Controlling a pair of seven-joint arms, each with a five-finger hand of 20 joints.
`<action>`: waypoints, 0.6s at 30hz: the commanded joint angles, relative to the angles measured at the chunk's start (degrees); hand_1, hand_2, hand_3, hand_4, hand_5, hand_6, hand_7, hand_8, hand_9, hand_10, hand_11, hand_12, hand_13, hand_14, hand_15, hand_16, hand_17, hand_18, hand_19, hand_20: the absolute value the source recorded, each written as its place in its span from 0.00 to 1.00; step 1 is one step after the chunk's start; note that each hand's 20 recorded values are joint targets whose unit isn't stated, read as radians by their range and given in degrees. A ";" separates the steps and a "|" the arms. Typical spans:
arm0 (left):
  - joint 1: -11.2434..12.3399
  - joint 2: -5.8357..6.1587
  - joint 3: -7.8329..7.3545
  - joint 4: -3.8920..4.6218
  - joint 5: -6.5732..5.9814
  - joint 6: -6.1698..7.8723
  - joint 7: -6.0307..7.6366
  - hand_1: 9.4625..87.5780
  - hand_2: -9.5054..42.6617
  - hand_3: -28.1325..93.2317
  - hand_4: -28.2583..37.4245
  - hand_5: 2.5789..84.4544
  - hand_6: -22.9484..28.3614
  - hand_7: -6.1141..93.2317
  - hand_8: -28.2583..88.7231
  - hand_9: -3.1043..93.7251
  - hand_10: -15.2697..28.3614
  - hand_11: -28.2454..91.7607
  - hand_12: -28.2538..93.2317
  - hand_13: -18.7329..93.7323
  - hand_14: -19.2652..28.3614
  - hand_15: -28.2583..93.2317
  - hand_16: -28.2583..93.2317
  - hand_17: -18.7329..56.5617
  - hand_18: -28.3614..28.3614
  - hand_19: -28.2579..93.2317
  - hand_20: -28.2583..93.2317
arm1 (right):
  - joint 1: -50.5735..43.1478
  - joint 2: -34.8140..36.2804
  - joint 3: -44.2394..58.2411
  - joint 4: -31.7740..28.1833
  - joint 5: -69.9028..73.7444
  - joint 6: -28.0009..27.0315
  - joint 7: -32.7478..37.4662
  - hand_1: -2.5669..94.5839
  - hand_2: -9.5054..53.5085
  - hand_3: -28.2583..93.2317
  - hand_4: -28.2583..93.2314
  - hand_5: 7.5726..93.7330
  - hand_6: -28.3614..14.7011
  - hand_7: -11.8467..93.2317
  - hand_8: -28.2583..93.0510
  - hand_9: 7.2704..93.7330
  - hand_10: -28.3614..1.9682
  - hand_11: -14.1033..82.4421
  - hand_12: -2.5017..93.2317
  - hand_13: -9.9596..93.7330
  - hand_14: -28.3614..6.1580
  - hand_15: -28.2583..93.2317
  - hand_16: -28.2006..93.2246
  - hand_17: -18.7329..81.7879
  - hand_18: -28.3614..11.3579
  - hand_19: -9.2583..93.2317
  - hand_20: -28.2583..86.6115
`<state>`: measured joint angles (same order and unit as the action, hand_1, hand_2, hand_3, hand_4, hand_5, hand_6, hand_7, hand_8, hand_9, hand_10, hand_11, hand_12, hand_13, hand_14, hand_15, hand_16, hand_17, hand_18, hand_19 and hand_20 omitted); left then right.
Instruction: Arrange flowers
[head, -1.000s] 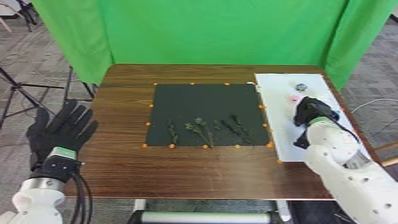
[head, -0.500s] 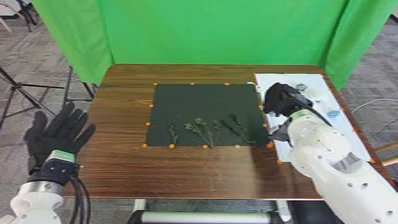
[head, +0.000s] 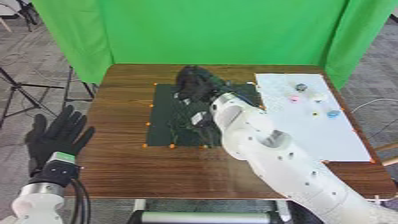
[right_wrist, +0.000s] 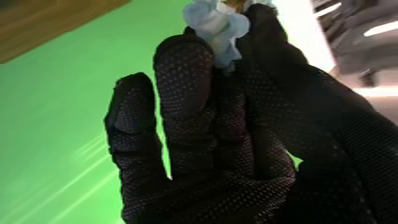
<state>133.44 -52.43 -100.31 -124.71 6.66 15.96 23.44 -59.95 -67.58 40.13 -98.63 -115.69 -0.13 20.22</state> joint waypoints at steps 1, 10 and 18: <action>-2.07 1.04 1.77 0.86 -0.06 0.13 -0.10 0.21 0.44 0.81 0.00 0.39 0.58 0.20 0.16 0.30 0.65 0.39 0.31 0.29 0.61 0.44 0.17 0.18 0.70 0.44 0.31 | 1.93 -6.09 -5.78 5.18 -4.26 -5.34 -0.10 0.69 0.00 0.81 0.00 0.69 0.63 0.56 0.29 0.83 0.64 0.36 0.56 0.79 0.67 0.61 0.66 0.57 0.24 0.85 0.60; -4.61 1.82 3.09 1.38 -0.37 0.81 -1.85 0.21 0.44 0.81 0.00 0.40 0.58 0.21 0.16 0.32 0.66 0.41 0.32 0.32 0.66 0.48 0.18 0.18 0.71 0.45 0.31 | 1.15 -9.02 -10.12 8.66 -11.90 -1.87 0.08 0.69 0.00 0.82 0.00 0.68 0.64 0.57 0.28 0.82 0.64 0.37 0.56 0.79 0.66 0.61 0.65 0.57 0.23 0.85 0.61; -6.51 1.77 4.20 2.19 0.23 0.21 -3.36 0.21 0.44 0.81 0.00 0.40 0.58 0.21 0.16 0.32 0.66 0.41 0.32 0.31 0.66 0.48 0.17 0.17 0.71 0.45 0.31 | -0.78 -9.95 -10.04 10.14 -15.95 -4.54 1.76 0.68 0.00 0.82 0.00 0.67 0.64 0.57 0.26 0.81 0.64 0.36 0.54 0.78 0.66 0.61 0.65 0.56 0.22 0.85 0.61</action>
<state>128.03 -50.81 -96.77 -123.05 6.49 16.26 21.54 -59.06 -76.43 30.25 -89.07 -129.80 -2.84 20.24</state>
